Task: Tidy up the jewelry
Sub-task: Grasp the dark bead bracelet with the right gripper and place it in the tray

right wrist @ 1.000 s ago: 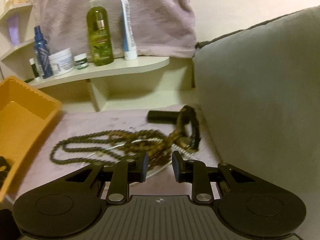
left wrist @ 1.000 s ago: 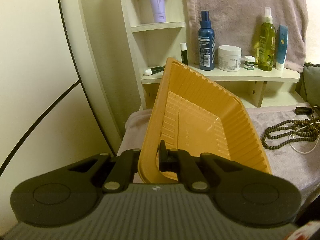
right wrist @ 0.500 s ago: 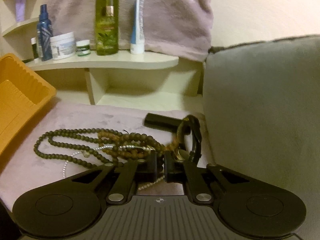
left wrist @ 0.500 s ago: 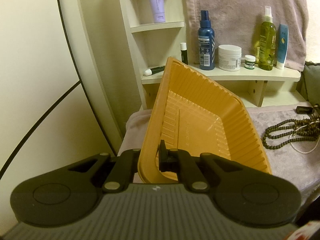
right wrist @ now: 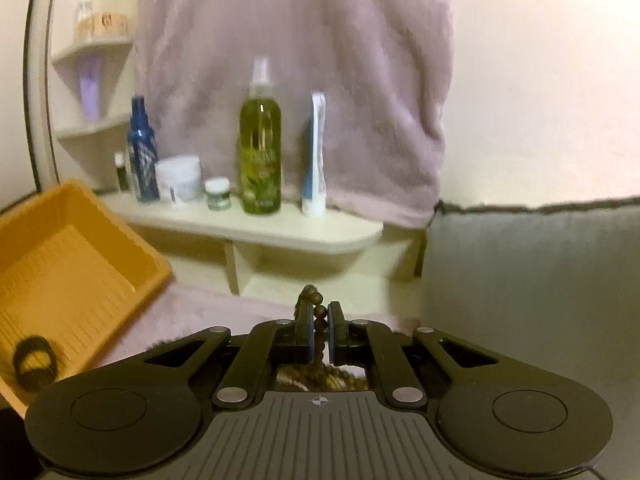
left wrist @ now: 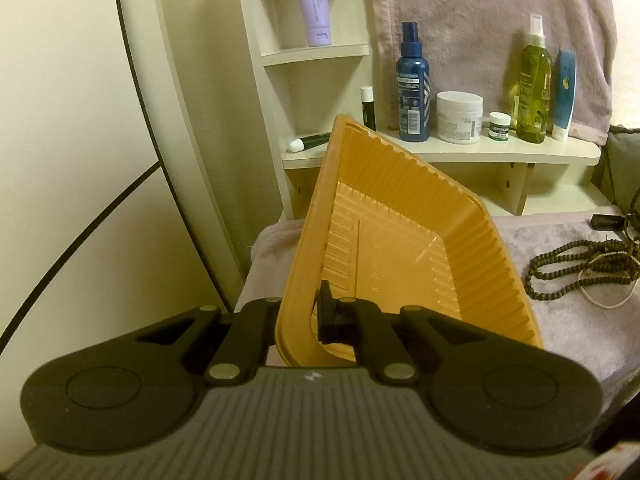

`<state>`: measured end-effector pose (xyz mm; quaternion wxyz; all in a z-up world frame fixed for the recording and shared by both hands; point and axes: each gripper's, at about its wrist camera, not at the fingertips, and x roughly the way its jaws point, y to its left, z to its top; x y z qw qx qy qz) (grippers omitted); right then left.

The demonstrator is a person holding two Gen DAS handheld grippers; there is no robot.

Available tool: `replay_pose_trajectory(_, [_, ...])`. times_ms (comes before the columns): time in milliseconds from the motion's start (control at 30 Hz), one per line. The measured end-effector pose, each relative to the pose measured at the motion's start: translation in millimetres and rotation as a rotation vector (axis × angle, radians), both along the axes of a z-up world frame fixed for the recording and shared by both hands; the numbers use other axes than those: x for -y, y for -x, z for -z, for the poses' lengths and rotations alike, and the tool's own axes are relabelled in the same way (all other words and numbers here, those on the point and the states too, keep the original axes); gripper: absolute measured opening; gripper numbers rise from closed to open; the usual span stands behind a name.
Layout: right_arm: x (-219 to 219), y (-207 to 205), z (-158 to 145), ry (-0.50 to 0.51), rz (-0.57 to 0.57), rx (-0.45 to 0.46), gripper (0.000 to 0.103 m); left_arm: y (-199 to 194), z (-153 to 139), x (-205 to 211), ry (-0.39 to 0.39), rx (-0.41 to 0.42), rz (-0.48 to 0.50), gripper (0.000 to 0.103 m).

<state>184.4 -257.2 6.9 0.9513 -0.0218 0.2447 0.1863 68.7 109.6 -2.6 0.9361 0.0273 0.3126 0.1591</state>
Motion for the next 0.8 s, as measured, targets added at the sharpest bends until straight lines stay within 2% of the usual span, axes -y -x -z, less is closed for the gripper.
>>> replay_pose_trajectory(167, [-8.0, 3.4, -16.6, -0.038, -0.061, 0.005, 0.006, 0.5, 0.1, -0.7, 0.004, 0.003, 0.000, 0.005])
replay_pose_trajectory(333, [-37.1, 7.9, -21.5, -0.090, -0.195, -0.039, 0.006, 0.8, 0.2, -0.8, 0.004, 0.003, 0.000, 0.005])
replay_pose_trajectory(567, [-108.7, 19.9, -12.4, -0.146, -0.414, -0.115, 0.006, 0.8, 0.3, -0.9, 0.007, 0.003, -0.002, 0.005])
replay_pose_trajectory(800, [-169.0, 21.7, 3.5, -0.127, -0.522, -0.134, 0.006, 0.8, 0.2, -1.6, 0.013, 0.004, 0.000, 0.005])
